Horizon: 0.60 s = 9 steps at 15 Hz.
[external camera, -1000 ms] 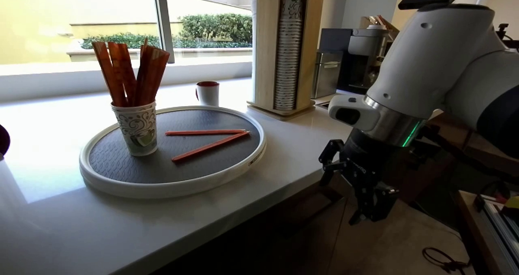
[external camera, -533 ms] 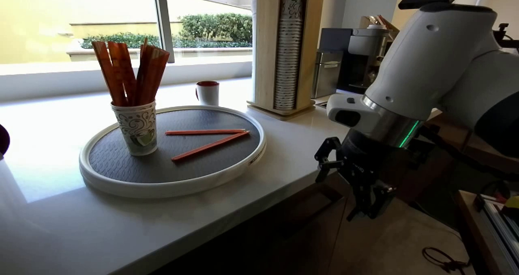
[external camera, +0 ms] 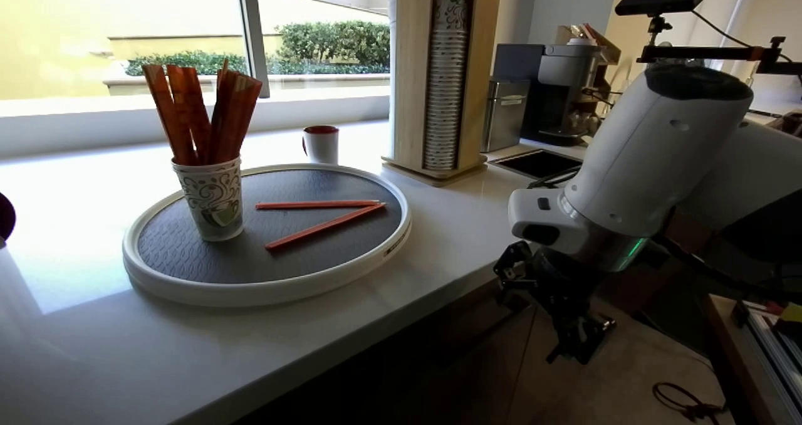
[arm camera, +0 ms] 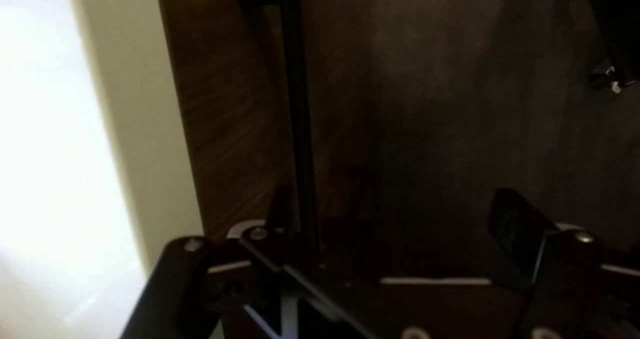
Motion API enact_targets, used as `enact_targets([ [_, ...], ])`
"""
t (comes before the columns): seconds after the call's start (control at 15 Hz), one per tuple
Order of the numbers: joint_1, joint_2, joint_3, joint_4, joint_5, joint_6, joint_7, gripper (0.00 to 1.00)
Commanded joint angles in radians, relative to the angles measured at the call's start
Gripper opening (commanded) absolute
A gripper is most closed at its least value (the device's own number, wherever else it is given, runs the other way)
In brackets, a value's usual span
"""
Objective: Open the drawer
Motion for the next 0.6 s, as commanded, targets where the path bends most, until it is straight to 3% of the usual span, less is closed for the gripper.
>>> enact_targets([
  [0.0, 0.017, 0.080, -0.056, 0.079, -0.266, 0.043, 0.217, 1.00],
  [0.13, 0.003, 0.150, -0.071, 0.107, -0.333, 0.140, 0.272, 1.00],
  [0.2, 0.002, 0.066, -0.051, 0.064, -0.258, 0.063, 0.202, 1.00],
  [0.4, 0.000, 0.126, -0.065, 0.090, -0.294, 0.117, 0.232, 1.00],
  [0.53, 0.008, 0.135, -0.068, 0.104, -0.300, 0.089, 0.239, 1.00],
])
